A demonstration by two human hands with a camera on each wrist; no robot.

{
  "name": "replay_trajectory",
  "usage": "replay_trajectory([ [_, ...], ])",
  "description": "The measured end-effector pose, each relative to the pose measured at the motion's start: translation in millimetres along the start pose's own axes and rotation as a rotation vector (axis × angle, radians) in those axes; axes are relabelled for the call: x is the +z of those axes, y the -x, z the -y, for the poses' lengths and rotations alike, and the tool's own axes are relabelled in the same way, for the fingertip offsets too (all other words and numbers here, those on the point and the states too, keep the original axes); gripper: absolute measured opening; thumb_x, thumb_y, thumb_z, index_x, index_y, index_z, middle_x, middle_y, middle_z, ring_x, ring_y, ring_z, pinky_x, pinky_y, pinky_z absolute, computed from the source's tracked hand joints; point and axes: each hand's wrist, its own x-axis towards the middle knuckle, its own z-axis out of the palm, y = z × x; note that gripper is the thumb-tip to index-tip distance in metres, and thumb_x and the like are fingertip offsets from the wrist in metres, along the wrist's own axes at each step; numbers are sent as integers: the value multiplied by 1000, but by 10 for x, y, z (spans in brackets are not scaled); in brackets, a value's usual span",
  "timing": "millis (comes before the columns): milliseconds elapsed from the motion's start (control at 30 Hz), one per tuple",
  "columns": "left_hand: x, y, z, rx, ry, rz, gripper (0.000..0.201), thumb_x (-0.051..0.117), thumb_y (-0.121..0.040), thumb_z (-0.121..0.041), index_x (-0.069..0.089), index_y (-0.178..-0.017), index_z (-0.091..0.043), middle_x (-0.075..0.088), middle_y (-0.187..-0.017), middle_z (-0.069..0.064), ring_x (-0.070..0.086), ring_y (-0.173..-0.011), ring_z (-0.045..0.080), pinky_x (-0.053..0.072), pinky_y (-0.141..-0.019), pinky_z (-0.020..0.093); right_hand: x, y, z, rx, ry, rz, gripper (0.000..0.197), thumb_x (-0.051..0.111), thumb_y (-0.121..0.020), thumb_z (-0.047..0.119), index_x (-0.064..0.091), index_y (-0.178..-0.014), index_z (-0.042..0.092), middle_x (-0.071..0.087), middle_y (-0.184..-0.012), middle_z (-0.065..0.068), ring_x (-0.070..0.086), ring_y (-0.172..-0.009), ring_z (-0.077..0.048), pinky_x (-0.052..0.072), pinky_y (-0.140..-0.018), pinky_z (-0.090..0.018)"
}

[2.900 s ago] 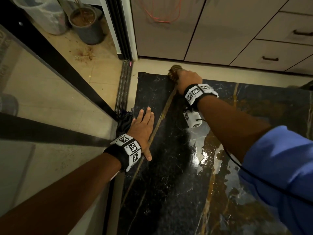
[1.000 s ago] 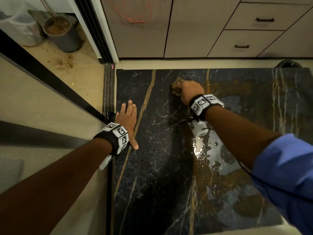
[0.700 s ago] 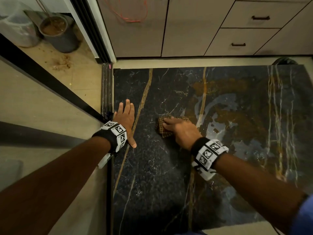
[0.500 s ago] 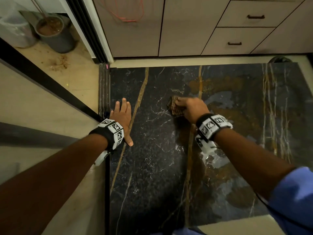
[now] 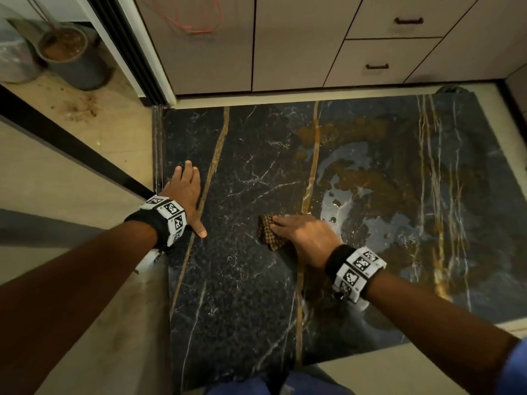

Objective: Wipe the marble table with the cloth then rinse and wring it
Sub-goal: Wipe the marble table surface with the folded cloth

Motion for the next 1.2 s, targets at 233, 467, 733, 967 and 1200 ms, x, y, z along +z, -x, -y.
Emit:
replay_trajectory([
  [233, -34, 172, -123, -51, -8, -16, 149, 89, -49, -52, -8, -150, -1, -13, -158, 19, -3, -147, 36, 14, -119, 42, -387, -740, -302, 243, 10, -80, 48, 64, -83, 8, 55, -129, 17, 60, -124, -6, 61, -107, -28, 52, -91, -39],
  [467, 9, 359, -233, -71, 53, -66, 108, 90, -53, -44, 37, -138, -3, 20, -155, 16, 38, -135, 34, 41, -105, 43, -253, -174, 33, -13, -41, 105, 45, 60, -86, 9, 56, -129, 22, 59, -120, 1, 60, -103, -18, 51, -89, -32],
  [733, 144, 571, -398, -74, 3, -181, 55, 76, -75, -38, 58, -119, -11, 52, -120, 6, 57, -110, 29, 52, -86, 42, -531, -290, -296, 294, -955, 457, 44, 65, -86, 3, 65, -120, 31, 71, -111, 6, 66, -104, -15, 53, -92, -38],
  [967, 361, 653, -732, -17, 177, -226, 65, 67, -79, -46, 47, -135, -19, 43, -139, 6, 44, -127, 30, 45, -100, 48, -763, -623, -561, 300, -251, 50, 36, 59, -88, 10, 65, -119, 28, 69, -112, 4, 64, -102, -18, 53, -87, -35],
  [1200, 456, 801, -972, -56, 247, -167, 83, 76, -72, -46, 36, -142, -25, 33, -146, 4, 35, -133, 32, 42, -102, 50, -506, -282, -280, 236, -43, 58, 76, 61, -75, 70, 39, -139, 36, 52, -127, 2, 50, -114, -22, 49, -89, -44],
])
